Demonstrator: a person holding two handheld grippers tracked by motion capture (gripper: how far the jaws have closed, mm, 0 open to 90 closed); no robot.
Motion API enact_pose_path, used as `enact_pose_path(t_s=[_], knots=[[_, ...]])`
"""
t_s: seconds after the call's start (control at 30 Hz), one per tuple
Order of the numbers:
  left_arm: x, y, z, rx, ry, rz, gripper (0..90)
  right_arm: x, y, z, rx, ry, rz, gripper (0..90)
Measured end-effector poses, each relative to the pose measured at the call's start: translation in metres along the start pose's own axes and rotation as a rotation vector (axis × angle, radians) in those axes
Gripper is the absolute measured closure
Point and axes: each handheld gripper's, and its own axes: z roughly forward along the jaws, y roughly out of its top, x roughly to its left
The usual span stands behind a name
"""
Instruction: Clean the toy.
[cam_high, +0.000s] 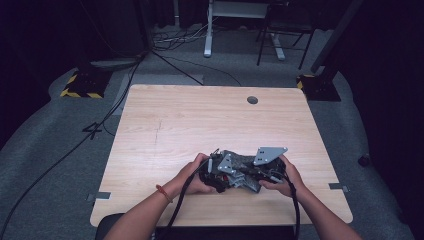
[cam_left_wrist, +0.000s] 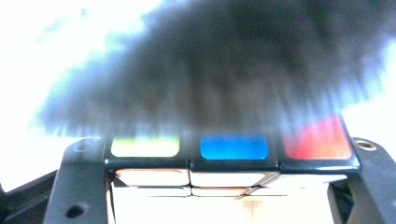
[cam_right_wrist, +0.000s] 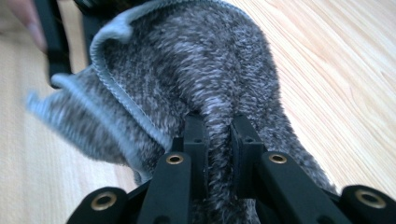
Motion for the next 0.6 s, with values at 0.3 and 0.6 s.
enact_pose_path(t_s=[0.3, 0.6], knots=[[-0.003, 0.003, -0.001, -0.017, -0.025, 0.013, 33.9, 0.001, -0.011, -0.007, 0.049, -0.015, -0.023, 80.1], [-0.005, 0.004, 0.003, 0.003, -0.001, 0.011, 33.9, 0.020, 0.013, -0.009, -0.019, 0.031, -0.083, 80.0]])
